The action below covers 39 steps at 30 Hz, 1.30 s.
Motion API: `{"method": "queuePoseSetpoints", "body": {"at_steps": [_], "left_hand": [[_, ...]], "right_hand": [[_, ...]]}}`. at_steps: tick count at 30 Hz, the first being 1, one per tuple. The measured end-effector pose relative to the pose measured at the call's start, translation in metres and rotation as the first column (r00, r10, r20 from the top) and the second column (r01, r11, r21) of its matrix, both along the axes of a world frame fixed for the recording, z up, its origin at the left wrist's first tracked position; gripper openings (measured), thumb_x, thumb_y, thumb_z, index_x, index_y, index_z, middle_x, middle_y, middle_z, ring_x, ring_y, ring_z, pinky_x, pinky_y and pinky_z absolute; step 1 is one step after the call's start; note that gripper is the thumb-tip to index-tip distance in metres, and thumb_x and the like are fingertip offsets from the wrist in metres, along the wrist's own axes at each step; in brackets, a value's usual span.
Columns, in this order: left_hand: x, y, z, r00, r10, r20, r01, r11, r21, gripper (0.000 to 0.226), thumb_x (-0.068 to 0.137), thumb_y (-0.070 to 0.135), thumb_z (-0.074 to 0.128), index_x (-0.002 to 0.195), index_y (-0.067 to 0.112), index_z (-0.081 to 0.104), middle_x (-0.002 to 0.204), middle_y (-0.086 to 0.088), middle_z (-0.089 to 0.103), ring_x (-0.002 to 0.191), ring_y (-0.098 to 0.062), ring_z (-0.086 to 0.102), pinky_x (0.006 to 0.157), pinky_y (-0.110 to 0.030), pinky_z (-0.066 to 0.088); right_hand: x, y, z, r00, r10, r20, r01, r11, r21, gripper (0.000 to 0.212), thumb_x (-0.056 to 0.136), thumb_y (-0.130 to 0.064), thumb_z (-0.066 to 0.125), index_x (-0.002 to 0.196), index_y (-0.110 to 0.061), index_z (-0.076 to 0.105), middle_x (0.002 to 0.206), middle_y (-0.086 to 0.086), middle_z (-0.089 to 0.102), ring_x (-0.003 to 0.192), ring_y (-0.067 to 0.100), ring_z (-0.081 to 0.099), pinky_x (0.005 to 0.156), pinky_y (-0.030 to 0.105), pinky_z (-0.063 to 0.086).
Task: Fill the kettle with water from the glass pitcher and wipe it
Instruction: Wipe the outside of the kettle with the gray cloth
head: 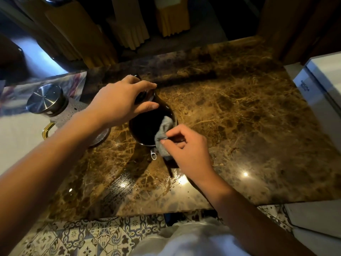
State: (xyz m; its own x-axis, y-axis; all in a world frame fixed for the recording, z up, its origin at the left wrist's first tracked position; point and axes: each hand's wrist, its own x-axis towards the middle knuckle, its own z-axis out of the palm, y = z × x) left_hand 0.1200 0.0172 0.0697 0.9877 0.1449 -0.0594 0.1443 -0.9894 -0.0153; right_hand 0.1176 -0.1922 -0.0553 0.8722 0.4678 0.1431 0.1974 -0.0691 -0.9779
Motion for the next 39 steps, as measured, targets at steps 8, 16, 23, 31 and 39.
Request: {"method": "queuePoseSetpoints", "body": {"at_steps": [8, 16, 23, 31, 39], "left_hand": [[-0.006, 0.005, 0.004, 0.989, -0.125, -0.08, 0.106, 0.971, -0.214, 0.074, 0.082, 0.075, 0.044, 0.151, 0.047, 0.041, 0.164, 0.006, 0.03, 0.14, -0.024, 0.047, 0.102, -0.044, 0.048], [-0.007, 0.008, 0.006, 0.98, -0.146, -0.133, 0.084, 0.917, -0.389, 0.065, 0.088, 0.062, 0.052, 0.15, 0.047, 0.042, 0.167, 0.009, 0.021, 0.15, -0.018, 0.03, 0.117, -0.039, 0.035], [-0.008, 0.001, 0.008, 0.99, -0.129, -0.049, 0.114, 0.965, -0.236, 0.073, 0.087, 0.066, 0.053, 0.155, 0.046, 0.033, 0.17, 0.002, 0.017, 0.155, -0.025, 0.021, 0.121, -0.05, 0.031], [-0.011, 0.025, 0.012, 0.956, -0.201, -0.214, 0.063, 0.853, -0.517, 0.077, 0.093, 0.029, 0.07, 0.152, 0.058, 0.03, 0.168, 0.022, 0.009, 0.154, -0.015, 0.021, 0.112, -0.038, 0.043], [-0.008, 0.003, -0.005, 0.996, -0.093, 0.003, 0.091, 0.962, -0.259, 0.084, 0.093, 0.044, 0.066, 0.163, 0.028, 0.021, 0.166, -0.005, 0.03, 0.149, -0.024, 0.033, 0.116, -0.035, 0.032]], "right_hand": [[-0.021, 0.021, 0.0, 0.953, 0.301, 0.02, -0.299, 0.952, -0.065, 0.01, 0.098, -0.015, 0.067, 0.107, -0.014, 0.072, 0.098, -0.01, 0.067, 0.073, -0.012, 0.058, 0.062, 0.006, 0.039], [-0.032, 0.035, -0.001, 0.949, 0.313, 0.042, -0.312, 0.949, -0.043, 0.021, 0.096, -0.018, 0.072, 0.116, -0.018, 0.072, 0.112, -0.008, 0.064, 0.067, 0.002, 0.056, 0.061, 0.016, 0.044], [-0.025, 0.021, -0.008, 0.962, 0.268, -0.053, -0.268, 0.963, -0.001, 0.019, 0.091, -0.022, 0.075, 0.109, -0.027, 0.072, 0.105, -0.016, 0.066, 0.092, 0.001, 0.065, 0.072, 0.015, 0.049], [0.023, -0.01, 0.013, 0.945, 0.101, -0.312, -0.021, 0.968, 0.248, 0.031, 0.091, -0.013, 0.077, 0.112, -0.036, 0.074, 0.111, -0.009, 0.076, 0.1, 0.009, 0.076, 0.075, 0.024, 0.063], [0.047, 0.038, 0.01, 0.992, -0.125, -0.028, 0.128, 0.982, 0.138, 0.033, 0.09, -0.012, 0.077, 0.12, -0.022, 0.07, 0.12, -0.003, 0.065, 0.109, 0.006, 0.068, 0.089, 0.023, 0.058]]}}
